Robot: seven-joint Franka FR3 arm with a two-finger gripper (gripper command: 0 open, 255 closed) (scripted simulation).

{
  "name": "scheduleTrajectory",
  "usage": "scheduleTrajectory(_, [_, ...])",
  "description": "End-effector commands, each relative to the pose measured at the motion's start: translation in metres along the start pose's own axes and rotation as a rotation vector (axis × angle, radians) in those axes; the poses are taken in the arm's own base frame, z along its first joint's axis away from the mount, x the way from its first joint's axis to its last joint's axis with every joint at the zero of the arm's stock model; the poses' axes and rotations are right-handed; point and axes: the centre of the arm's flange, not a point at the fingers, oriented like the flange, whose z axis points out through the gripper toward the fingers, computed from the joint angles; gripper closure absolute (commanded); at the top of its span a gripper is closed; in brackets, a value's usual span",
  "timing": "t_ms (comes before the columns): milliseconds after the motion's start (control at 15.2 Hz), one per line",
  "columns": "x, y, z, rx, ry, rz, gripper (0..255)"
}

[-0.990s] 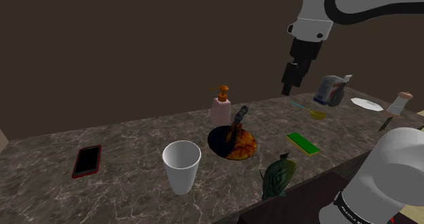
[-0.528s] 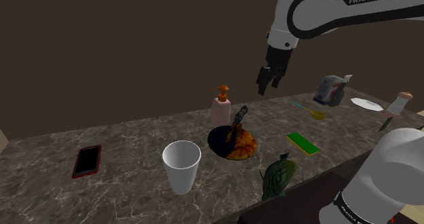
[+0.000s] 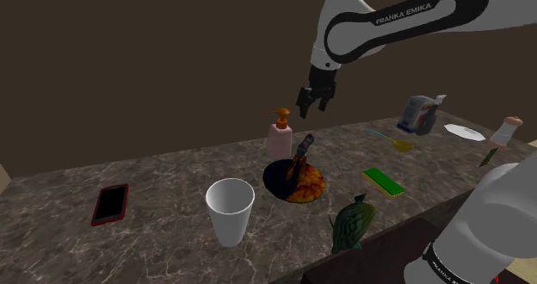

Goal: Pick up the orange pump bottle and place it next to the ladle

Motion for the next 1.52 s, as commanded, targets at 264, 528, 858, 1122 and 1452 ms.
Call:
scheduleTrajectory(264, [0.065,0.002,0.033,-0.006,0.036,0.056,0])
scheduleTrajectory(528, [0.110,0.006,0.054,-0.010,0.059,0.093,0])
scheduleTrajectory(858, [0.120,0.007,0.079,-0.011,0.064,0.100,0])
scheduleTrajectory(1122, [0.122,0.008,0.098,-0.011,0.064,0.100,0])
scheduleTrajectory(1452, [0.122,0.008,0.098,-0.011,0.064,0.100,0])
